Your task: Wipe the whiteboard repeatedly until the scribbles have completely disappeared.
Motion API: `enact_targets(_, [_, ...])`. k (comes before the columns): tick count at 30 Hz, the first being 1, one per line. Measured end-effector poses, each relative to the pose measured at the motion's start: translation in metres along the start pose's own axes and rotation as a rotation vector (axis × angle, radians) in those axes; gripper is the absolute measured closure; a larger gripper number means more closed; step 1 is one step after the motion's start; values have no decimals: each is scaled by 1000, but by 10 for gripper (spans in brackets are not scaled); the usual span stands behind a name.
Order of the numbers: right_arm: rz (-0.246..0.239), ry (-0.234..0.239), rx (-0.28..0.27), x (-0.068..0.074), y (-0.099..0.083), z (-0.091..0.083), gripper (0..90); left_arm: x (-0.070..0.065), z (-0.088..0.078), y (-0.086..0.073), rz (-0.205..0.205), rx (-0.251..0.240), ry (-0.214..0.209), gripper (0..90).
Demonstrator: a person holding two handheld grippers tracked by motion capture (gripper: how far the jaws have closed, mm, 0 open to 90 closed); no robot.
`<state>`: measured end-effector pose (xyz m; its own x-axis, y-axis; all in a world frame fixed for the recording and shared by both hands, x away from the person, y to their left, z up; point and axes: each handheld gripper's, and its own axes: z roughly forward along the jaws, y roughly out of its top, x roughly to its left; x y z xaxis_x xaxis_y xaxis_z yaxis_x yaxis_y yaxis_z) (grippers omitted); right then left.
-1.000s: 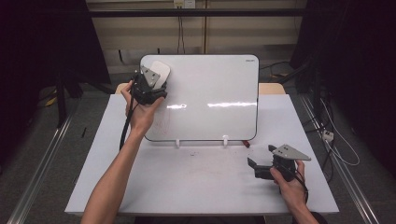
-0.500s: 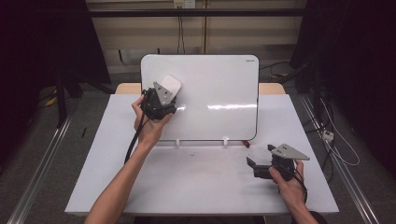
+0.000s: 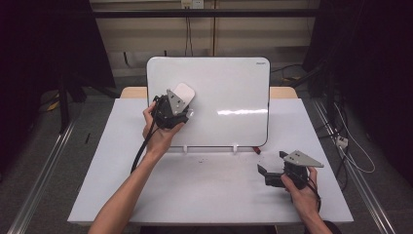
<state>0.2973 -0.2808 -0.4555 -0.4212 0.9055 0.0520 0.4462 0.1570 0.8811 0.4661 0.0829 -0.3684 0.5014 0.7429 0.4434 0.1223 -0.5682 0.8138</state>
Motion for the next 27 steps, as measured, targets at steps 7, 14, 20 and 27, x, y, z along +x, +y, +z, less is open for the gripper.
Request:
enact_targets(7, [0,-1,0,0,0,0,41,25,-1,1,21,2,19,310])
enact_targets(14, [2,-3,3,0,0,0,41,31,-3,-5,34,-27,62,312])
enact_targets(20, [1,-6,0,0,0,0,41,26,-4,-14,37,-70,69,312])
enact_targets(27, [2,-7,2,1,0,1,41,14,-6,-24,68,-84,54,312])
